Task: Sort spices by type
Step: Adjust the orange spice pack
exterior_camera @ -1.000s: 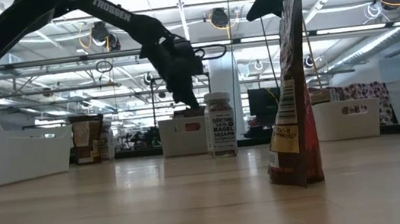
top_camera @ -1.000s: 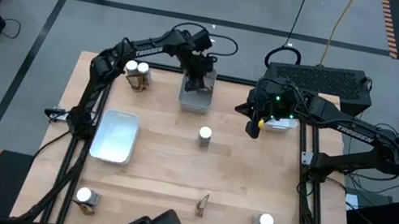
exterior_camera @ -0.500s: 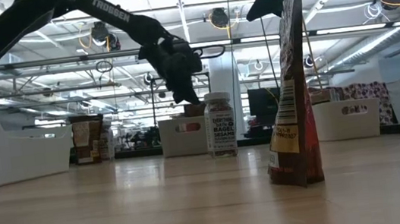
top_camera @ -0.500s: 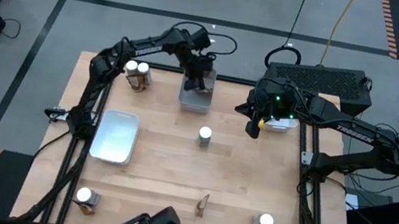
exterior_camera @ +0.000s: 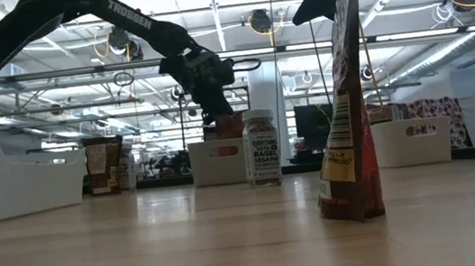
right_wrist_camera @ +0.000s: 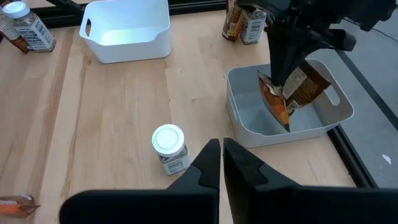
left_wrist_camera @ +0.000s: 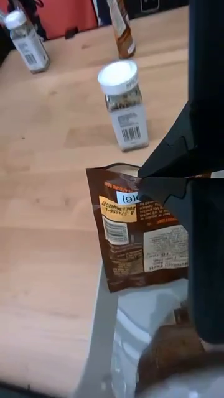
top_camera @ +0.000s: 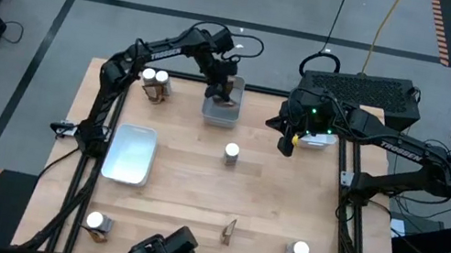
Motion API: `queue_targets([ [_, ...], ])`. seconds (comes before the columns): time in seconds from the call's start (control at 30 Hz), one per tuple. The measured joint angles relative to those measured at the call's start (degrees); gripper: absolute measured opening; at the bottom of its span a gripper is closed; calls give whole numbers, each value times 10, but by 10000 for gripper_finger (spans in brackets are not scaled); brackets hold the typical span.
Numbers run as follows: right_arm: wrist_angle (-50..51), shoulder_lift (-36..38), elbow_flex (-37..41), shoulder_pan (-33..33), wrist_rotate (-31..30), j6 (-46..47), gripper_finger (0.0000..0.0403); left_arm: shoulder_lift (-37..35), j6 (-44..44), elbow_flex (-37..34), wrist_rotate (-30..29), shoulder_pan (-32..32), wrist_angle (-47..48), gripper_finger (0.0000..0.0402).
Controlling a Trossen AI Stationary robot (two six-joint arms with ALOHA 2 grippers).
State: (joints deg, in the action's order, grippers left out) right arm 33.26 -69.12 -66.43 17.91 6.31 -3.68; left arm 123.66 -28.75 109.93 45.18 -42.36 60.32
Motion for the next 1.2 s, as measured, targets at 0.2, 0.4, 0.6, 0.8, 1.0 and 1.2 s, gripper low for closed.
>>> queue_targets([
  [0.2, -1, 0, 0, 0, 0, 0, 0, -7, 14, 10, 24, 1, 3, 0],
  [0.4, -44, 0, 0, 0, -7, 44, 0, -44, 107, 31, 28, 13, -52, 0],
  [0.6, -131, -19, 0, 0, -89, 128, 0, -85, 312, 33, -51, 74, -216, 0],
  [0.8, -140, -37, 0, 0, -222, 166, 0, -88, 398, 33, -161, 138, -290, 0],
  [1.0, -148, -37, 0, -4, -245, 227, 0, -87, 386, 32, -262, 166, -294, 0],
  [1.2, -130, -42, 0, -11, -243, 236, 0, -87, 386, 32, -257, 169, -293, 0],
])
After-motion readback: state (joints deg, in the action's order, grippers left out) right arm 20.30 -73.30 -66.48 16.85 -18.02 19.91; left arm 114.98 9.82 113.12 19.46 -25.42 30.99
